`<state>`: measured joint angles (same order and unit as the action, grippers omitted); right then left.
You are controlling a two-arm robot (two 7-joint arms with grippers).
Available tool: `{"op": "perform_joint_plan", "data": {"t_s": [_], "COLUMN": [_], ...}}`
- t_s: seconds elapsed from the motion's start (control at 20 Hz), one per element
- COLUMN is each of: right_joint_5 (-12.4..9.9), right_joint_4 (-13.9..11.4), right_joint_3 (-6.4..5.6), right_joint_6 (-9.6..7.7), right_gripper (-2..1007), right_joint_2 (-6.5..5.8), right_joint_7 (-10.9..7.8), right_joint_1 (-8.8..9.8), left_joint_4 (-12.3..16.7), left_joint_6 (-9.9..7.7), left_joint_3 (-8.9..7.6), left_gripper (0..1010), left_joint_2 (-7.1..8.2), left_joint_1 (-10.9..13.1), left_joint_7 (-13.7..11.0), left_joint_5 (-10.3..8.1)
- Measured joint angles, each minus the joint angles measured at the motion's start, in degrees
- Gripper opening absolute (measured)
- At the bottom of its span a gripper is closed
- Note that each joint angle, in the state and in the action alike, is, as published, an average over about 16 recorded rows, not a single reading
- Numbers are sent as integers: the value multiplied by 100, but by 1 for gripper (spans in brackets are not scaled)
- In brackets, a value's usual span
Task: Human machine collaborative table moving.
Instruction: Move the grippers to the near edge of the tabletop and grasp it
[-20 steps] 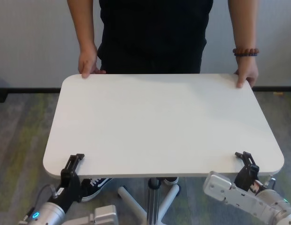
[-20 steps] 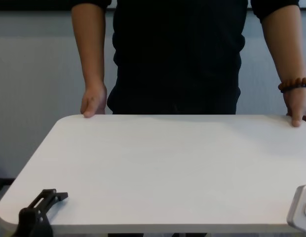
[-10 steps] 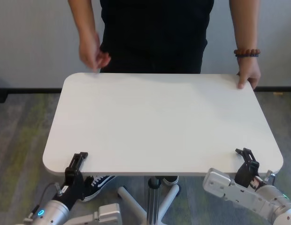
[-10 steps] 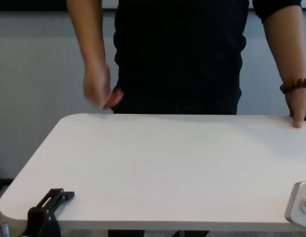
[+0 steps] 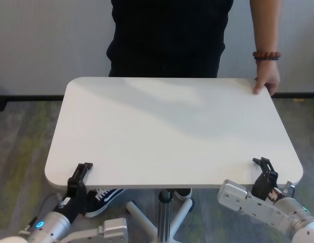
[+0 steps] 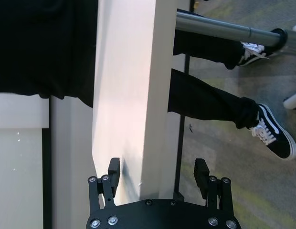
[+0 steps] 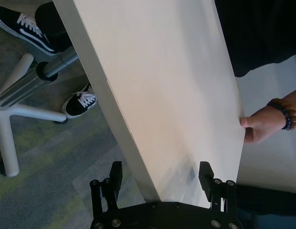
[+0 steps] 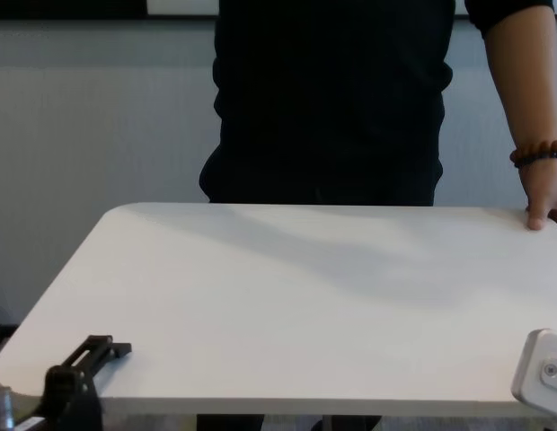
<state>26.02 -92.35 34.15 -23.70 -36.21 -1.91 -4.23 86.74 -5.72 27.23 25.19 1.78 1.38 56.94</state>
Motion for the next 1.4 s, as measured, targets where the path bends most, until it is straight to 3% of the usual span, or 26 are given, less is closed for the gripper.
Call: {"op": "perform_joint_plan", "data": {"t_s": [0.55,1.4], "right_joint_5": [129,470], "right_joint_4": [53,204], "right_joint_3": [-60,-103], "right_joint_6": [55,88], "right_gripper": [1005,1005], "right_joint_2": [99,189], "right_joint_7": [-138,-318], "right_joint_1": [-18,-85], "left_joint_4": [595,760], "left_joint_6": [-236,-441], "left_joint_3": [70,279], "left_gripper": [1002,1001], "left_joint_2": [294,186], "left_joint_1": [150,71], "left_joint_7": [-546,-758], "left_joint_5": [172,376]}}
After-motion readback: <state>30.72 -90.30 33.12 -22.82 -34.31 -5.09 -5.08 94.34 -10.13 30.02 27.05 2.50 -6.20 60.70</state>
